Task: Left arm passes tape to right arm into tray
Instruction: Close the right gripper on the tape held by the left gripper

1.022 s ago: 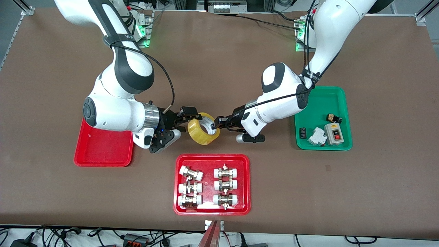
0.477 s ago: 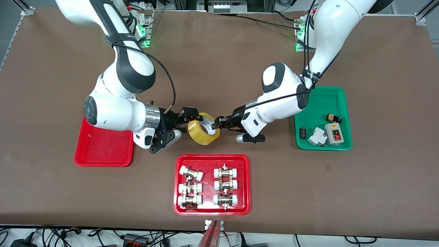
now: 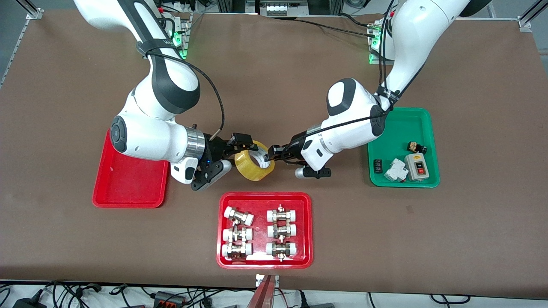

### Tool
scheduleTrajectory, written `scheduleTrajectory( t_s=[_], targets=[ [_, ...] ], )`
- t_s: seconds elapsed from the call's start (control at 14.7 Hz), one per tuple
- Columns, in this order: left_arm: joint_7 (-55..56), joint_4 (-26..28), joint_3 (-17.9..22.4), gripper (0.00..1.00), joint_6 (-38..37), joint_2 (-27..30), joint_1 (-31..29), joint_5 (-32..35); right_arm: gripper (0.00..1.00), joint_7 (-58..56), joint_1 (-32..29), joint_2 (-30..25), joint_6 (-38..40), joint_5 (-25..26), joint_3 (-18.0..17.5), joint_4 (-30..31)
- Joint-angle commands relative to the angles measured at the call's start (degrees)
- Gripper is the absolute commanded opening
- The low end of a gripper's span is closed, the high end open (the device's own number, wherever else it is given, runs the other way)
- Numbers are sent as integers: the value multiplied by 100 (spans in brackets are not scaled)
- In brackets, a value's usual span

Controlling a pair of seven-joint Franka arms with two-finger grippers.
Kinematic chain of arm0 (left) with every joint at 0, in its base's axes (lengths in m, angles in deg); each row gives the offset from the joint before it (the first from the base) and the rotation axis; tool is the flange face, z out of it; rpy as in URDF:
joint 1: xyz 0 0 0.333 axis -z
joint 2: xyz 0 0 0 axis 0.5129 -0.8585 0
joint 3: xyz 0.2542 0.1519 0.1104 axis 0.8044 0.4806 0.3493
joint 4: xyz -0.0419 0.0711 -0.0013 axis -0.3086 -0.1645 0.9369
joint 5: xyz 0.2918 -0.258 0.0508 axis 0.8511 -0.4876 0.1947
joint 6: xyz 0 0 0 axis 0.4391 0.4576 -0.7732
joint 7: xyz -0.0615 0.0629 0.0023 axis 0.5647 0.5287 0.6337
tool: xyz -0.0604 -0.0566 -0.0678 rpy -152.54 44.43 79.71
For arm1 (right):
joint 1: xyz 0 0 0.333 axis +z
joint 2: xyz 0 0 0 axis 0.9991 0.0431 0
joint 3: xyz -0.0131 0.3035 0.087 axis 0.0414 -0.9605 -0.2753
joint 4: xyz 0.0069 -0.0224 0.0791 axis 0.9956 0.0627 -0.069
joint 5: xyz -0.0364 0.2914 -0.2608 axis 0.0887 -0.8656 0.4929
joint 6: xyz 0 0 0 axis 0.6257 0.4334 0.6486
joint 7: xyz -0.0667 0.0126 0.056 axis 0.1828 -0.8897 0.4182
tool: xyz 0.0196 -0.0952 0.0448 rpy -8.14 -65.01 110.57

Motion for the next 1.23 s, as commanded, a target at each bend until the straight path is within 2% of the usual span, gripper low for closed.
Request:
scheduleTrajectory(
  t_s=[0.0,0.2,0.34,0.48,0.54,0.61,1.02,1.09,1.16],
  targets=[
    [-99,-87,-42,0,46,-42,-17,56,91,68,56,63,-5,-114,44,-159],
    [-99,-87,-42,0,37,-42,-26,56,87,33,48,63,4,-105,44,-159],
    [-99,-87,-42,0,37,-42,-26,56,80,6,39,54,12,-87,44,-159],
    [-99,-87,-42,0,37,-42,-26,56,66,-12,21,54,39,-70,53,-150],
    [-90,-96,-42,0,37,-42,-26,56,47,50,30,54,56,-78,53,-159],
    [-90,-96,-42,0,37,-34,-26,56,41,50,21,45,65,-78,53,-150],
    [-64,-104,-50,1,29,-25,-26,56,39,15,12,45,65,-70,53,-150],
    [-11,-131,-51,11,-15,-25,-26,38,39,15,12,45,65,-70,53,-150],
    [-63,-131,-42,66,-15,-25,-44,47,39,15,12,45,57,-70,53,-150]
  ],
)
